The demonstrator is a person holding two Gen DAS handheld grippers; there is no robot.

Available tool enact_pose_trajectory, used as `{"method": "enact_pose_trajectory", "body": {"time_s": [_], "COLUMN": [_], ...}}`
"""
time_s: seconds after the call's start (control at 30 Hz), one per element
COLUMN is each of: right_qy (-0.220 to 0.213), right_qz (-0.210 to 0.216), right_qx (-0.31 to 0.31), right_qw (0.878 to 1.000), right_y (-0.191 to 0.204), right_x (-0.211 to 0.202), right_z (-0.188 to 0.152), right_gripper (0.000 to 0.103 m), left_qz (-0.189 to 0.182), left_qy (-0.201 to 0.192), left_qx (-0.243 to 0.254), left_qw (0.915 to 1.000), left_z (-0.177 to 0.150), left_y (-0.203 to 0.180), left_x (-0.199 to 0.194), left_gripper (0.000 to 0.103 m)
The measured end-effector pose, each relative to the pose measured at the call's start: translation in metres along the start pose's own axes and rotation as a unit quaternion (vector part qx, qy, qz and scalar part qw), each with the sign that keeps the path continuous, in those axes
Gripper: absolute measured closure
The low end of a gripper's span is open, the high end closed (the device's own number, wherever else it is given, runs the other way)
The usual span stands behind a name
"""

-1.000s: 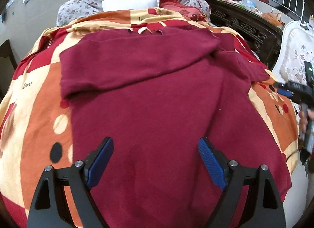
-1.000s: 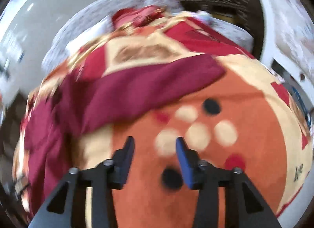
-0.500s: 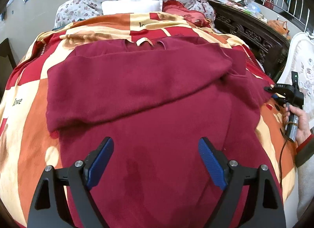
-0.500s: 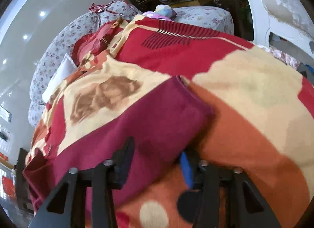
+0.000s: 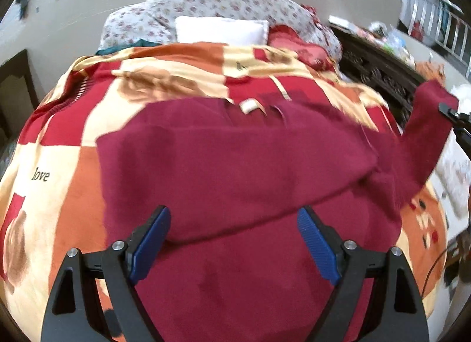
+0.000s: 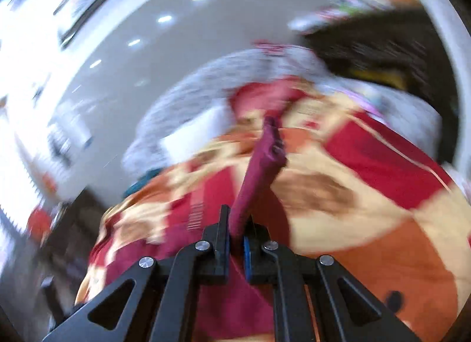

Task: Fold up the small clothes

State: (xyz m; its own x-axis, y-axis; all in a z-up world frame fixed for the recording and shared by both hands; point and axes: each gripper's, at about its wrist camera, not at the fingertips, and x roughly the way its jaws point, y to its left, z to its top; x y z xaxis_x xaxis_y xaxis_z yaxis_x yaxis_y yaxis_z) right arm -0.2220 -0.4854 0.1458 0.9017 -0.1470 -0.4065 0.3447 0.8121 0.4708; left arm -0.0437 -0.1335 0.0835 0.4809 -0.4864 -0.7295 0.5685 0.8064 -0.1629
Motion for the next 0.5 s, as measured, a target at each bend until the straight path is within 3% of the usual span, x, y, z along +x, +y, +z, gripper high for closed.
{"method": "enact_pose_trajectory", "body": {"time_s": [0.13,0.27,0.37,0.5], "right_qy": [0.047,0.103,0.154,0.24], "right_qz": [0.083,0.1,0.086,0.053], "right_qx": [-0.079,-0.148,-0.173,-0.166], "right_qw": [0.992,0.979,0.969,0.955], "right_y": [0.094,0.16,0.18,0.167], "right_x": [0.037,0.093,0.147,0.193], "right_z": [-0.021,-0.065,-0.105,-0.148], "right_gripper": [0.096,0.095,0.094,0.073], "left_qz": [0.004,0.011,0.003,-0.001], "left_qy": [-0.008,-0.018,-0.006,0.001], "left_qx": [-0.036,-0.078,-0.107,-0.107], "left_qw": [0.9993,0.9968,0.9943,0.9942], "left_z": [0.011,0.015,0.016,0.016], "left_y": [0.027,0.053,0.064,0.064], "left_x": [-0.002,0.001,0.015,0.026], "left_gripper": [0.016,0.016,0.016,0.016]}}
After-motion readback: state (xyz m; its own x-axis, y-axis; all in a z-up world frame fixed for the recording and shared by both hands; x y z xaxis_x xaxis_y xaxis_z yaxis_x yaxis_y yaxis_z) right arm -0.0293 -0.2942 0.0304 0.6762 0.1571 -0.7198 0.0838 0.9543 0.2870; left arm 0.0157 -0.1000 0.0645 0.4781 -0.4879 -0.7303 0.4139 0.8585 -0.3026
